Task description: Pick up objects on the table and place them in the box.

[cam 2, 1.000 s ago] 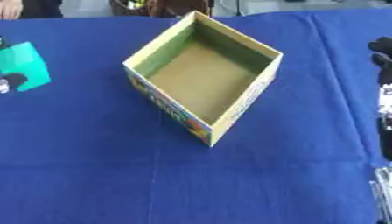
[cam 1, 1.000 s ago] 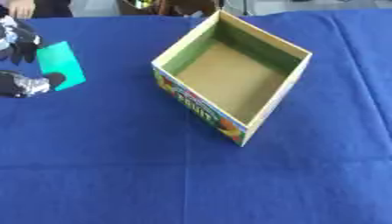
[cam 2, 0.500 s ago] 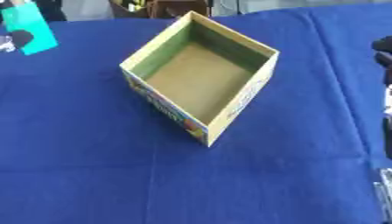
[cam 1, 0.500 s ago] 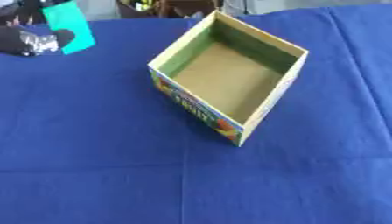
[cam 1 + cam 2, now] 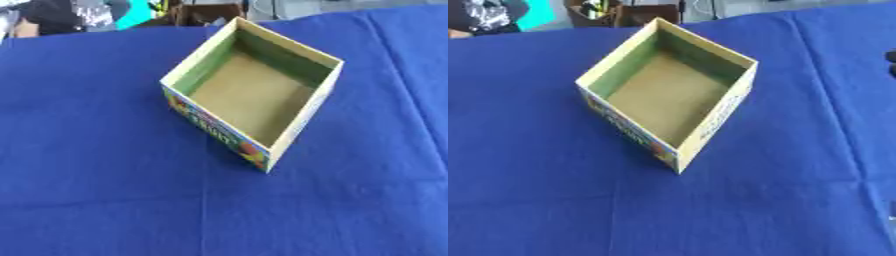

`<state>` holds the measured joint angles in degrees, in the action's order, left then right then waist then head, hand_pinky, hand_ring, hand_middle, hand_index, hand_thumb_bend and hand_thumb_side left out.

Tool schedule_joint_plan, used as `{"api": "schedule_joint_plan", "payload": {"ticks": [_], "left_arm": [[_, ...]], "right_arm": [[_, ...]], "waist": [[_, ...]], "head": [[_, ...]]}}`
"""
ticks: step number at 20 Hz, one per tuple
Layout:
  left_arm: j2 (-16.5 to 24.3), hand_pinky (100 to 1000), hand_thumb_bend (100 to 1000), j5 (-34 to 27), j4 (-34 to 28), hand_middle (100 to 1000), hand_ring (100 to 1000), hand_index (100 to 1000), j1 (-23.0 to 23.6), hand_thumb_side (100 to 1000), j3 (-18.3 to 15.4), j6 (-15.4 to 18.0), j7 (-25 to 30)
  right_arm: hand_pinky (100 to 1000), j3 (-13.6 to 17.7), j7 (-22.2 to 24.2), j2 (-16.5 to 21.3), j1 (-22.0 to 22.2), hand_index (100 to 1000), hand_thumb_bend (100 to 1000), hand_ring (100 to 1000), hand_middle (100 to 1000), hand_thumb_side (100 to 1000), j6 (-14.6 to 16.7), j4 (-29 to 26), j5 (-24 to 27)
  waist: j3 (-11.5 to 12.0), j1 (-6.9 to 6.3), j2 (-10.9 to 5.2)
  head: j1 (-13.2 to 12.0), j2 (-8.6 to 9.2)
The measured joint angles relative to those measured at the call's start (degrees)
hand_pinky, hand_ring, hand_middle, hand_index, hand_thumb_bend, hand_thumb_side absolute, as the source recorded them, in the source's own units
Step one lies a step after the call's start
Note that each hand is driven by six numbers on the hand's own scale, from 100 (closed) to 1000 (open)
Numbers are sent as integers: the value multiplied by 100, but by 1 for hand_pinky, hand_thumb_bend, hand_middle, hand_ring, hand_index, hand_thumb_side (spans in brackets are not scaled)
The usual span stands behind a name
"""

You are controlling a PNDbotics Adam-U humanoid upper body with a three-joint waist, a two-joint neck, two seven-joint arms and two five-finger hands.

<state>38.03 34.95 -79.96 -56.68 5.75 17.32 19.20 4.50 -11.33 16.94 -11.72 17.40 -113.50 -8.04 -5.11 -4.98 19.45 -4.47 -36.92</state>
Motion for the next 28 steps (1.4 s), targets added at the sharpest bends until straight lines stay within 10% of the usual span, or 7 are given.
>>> {"api": "schedule_joint_plan", "payload": {"ticks": [13,28], "left_arm": [[-945,261,100,1353,427,332,298,485,-665,776,5,-94,-766],[-1620,250,100,1953,1019,325,289,485,-324,779,247,266,-695]], "right_arm": [[883,-134,0,-55,-464,832,100,897,736,789,-31,0,315],[887,-174,-218,-161,-593,830,100,900,738,774,-100,0,411]], "waist": [[-584,-72,233],[-747,-82,355]], "head": [[-566,257],[-657,301]]}}
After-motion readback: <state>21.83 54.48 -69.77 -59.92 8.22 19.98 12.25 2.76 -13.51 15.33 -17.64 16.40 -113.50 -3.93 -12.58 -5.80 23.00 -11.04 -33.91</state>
